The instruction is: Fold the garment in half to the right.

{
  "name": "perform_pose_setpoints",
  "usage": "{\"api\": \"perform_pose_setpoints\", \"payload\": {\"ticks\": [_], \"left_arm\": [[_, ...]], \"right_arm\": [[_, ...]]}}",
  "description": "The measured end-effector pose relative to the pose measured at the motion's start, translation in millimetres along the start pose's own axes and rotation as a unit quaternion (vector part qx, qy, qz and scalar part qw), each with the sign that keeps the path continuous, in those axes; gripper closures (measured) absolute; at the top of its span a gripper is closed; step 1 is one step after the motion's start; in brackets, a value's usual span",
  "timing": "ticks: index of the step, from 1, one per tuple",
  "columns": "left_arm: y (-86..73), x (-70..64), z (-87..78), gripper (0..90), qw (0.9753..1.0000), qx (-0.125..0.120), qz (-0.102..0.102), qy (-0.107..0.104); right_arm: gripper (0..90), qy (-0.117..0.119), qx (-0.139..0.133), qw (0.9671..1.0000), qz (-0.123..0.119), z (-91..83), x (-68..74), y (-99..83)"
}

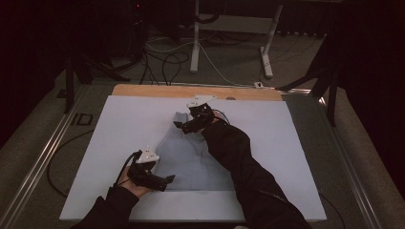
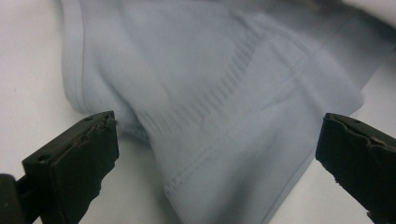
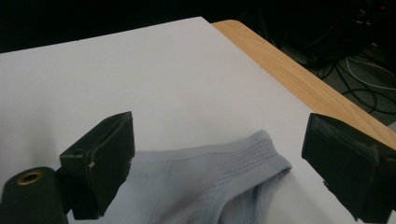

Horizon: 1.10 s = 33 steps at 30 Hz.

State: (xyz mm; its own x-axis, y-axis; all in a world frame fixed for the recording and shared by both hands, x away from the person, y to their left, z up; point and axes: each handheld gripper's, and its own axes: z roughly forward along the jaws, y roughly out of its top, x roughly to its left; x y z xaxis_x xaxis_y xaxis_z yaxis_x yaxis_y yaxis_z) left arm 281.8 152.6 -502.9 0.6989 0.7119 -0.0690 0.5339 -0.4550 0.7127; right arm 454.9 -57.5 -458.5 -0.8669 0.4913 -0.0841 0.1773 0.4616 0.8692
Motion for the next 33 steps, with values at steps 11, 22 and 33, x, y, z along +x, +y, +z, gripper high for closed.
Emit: {"api": "perform_pose_setpoints", "payload": {"ticks": [11,22,33], "left_arm": [[-12.4,-1.1,0.6,3.3,0.9994,0.036,0.005,-0.003],[-22.1,3.1,5.0,16.6,0.9976,0.068,-0.002,-0.010],[-23.7,-4.4,6.0,44.8,0.9972,0.070,0.013,-0.022]], "right_arm": [[9.6,0.010,0.026,0.9996,-0.007,24.8,0.8,0.0],[9.6,0.012,0.036,0.9993,-0.006,36.0,-4.2,3.0],[10.9,0.011,0.051,0.9986,0.002,47.7,-12.8,4.1]]}}
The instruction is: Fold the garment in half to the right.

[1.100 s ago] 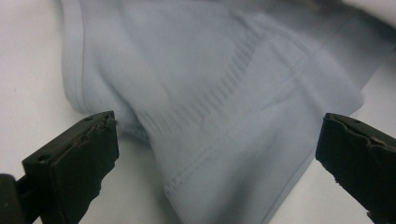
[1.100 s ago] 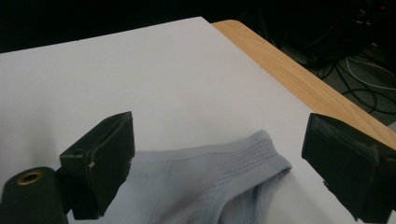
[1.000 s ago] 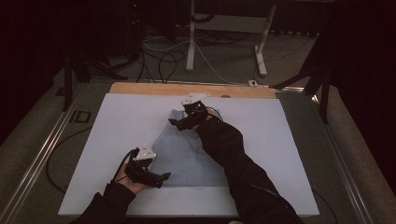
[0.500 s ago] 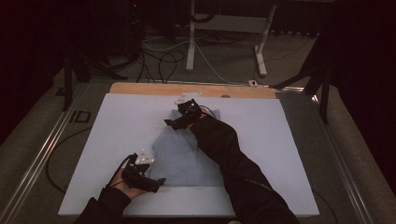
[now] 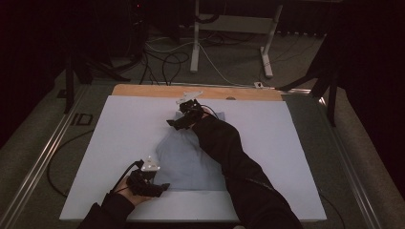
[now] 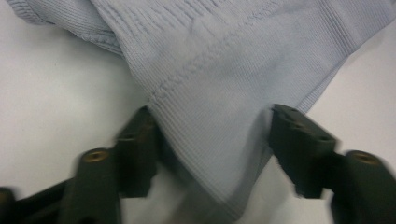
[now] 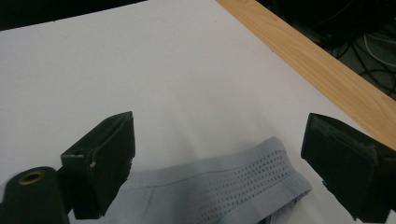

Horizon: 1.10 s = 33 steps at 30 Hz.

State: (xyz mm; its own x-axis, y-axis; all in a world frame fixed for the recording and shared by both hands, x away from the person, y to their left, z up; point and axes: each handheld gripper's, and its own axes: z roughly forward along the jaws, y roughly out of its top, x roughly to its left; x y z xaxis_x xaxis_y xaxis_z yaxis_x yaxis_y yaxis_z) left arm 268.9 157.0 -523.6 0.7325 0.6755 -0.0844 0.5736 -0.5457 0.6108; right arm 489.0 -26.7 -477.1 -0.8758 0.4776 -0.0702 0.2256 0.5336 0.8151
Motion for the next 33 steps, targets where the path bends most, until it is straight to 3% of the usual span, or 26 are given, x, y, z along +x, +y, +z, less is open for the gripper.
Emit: {"api": "perform_pose_setpoints", "payload": {"ticks": [7,11,15,22,26,27,28,29,33], "left_arm": [[3.9,-7.0,0.1,72.1,0.9995,-0.012,0.021,-0.022],[6.4,-4.3,-3.7,85.3,0.9986,-0.035,0.013,-0.037],[7.6,-4.9,-4.2,85.9,0.9984,-0.038,0.019,-0.036],[9.6,-7.2,-4.8,86.4,0.9985,-0.033,0.025,-0.036],[10.2,-9.2,-4.7,86.4,0.9984,-0.033,0.027,-0.036],[10.2,-9.3,-4.8,86.5,0.9984,-0.032,0.027,-0.036],[10.2,-9.5,-4.9,86.5,0.9985,-0.032,0.028,-0.036],[10.3,-9.5,-4.9,86.5,0.9984,-0.032,0.028,-0.036],[10.5,-10.2,-4.6,86.5,0.9984,-0.032,0.029,-0.036]], "right_arm": [[12.7,-0.009,0.004,0.9999,0.013,8.1,-8.5,3.0],[12.6,-0.012,0.010,0.9996,0.022,13.8,-12.3,4.8],[10.5,-0.013,0.013,0.9995,0.027,20.2,-14.6,5.2],[10.4,-0.017,0.024,0.9980,0.057,31.4,-17.5,1.0],[15.2,-0.028,0.056,0.9955,0.071,41.6,-19.6,-1.1],[19.7,-0.033,0.063,0.9942,0.080,44.5,-20.5,-1.0],[19.7,-0.033,0.063,0.9942,0.080,44.5,-20.5,-1.0],[25.2,-0.048,0.074,0.9926,0.083,46.5,-20.1,-0.3],[30.7,-0.053,0.086,0.9908,0.090,50.8,-19.5,-0.3]]}}
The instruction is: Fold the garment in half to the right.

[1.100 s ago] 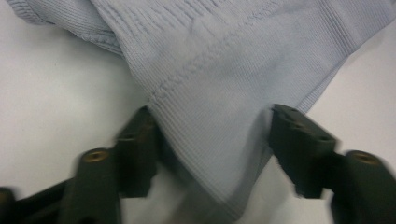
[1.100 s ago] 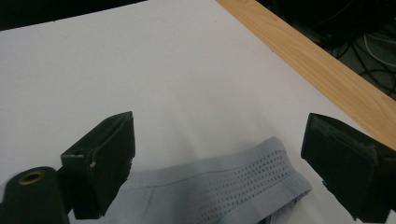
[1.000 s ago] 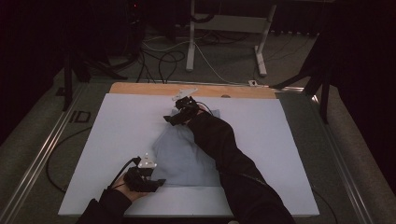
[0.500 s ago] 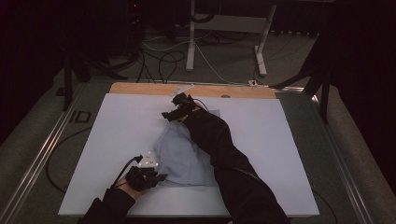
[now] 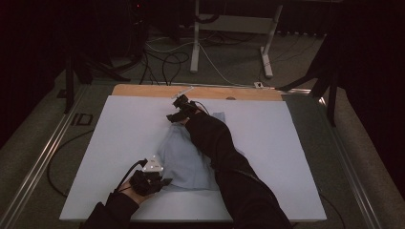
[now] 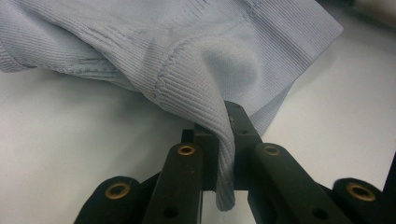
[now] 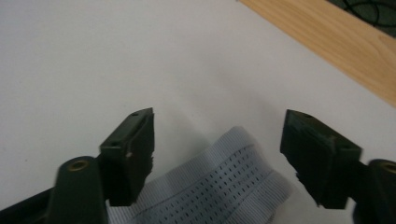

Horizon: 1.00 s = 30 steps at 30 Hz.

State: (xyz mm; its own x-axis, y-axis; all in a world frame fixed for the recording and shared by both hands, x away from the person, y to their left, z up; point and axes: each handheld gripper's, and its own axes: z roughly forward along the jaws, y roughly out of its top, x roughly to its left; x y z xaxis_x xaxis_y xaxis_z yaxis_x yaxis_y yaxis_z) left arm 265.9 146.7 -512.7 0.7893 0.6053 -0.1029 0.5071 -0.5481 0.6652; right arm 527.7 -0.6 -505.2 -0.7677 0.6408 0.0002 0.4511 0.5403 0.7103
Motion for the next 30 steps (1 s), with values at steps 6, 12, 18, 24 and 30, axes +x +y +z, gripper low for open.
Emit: {"api": "perform_pose_setpoints", "payload": {"ticks": [6,12,18,24,30], "left_arm": [[0.2,0.1,-0.2,86.5,1.0000,-0.001,0.000,-0.001],[0.2,-0.1,0.1,86.5,1.0000,-0.001,0.002,-0.002],[0.7,-0.3,0.2,86.5,1.0000,0.000,0.003,-0.004],[0.9,-0.9,1.0,86.5,1.0000,0.001,0.004,-0.003],[0.6,-0.2,1.0,86.5,1.0000,0.001,0.002,-0.004]], "right_arm": [[36.2,-0.004,0.026,0.9997,-0.005,9.1,2.4,-0.7],[40.2,-0.016,0.045,0.9988,-0.007,15.0,4.9,-2.6],[51.7,-0.033,0.057,0.9976,-0.021,16.9,6.7,-4.3],[67.6,-0.050,0.067,0.9957,-0.039,15.5,8.7,-3.9],[83.5,-0.057,0.086,0.9922,-0.070,14.9,14.9,0.1]]}}
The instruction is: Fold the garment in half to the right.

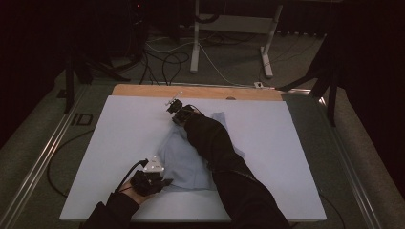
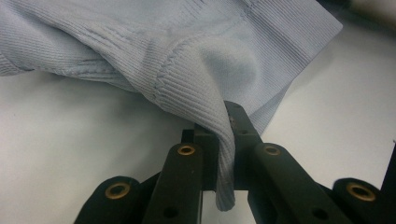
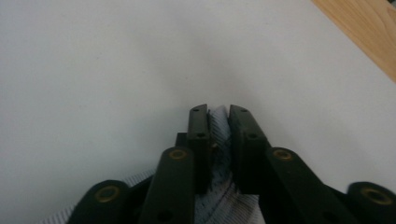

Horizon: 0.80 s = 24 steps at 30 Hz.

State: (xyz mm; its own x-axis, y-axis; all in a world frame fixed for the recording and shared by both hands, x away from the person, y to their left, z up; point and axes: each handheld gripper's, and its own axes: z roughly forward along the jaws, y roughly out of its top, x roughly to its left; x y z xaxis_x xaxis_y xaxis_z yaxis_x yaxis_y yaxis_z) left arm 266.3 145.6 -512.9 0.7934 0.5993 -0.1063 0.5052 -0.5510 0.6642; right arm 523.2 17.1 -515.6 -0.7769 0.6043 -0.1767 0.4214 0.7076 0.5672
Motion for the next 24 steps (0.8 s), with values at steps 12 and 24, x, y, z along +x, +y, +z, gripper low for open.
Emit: {"api": "perform_pose_setpoints", "payload": {"ticks": [12,24], "left_arm": [[2.0,-0.4,-3.1,86.6,1.0000,-0.002,0.000,-0.007],[12.8,-3.9,-6.5,86.7,0.9999,-0.007,0.008,-0.008]], "right_arm": [[88.0,0.006,-0.019,0.9998,-0.005,-18.0,-7.6,5.5],[88.1,0.004,-0.048,0.9988,-0.004,-42.8,-18.8,6.3]]}}
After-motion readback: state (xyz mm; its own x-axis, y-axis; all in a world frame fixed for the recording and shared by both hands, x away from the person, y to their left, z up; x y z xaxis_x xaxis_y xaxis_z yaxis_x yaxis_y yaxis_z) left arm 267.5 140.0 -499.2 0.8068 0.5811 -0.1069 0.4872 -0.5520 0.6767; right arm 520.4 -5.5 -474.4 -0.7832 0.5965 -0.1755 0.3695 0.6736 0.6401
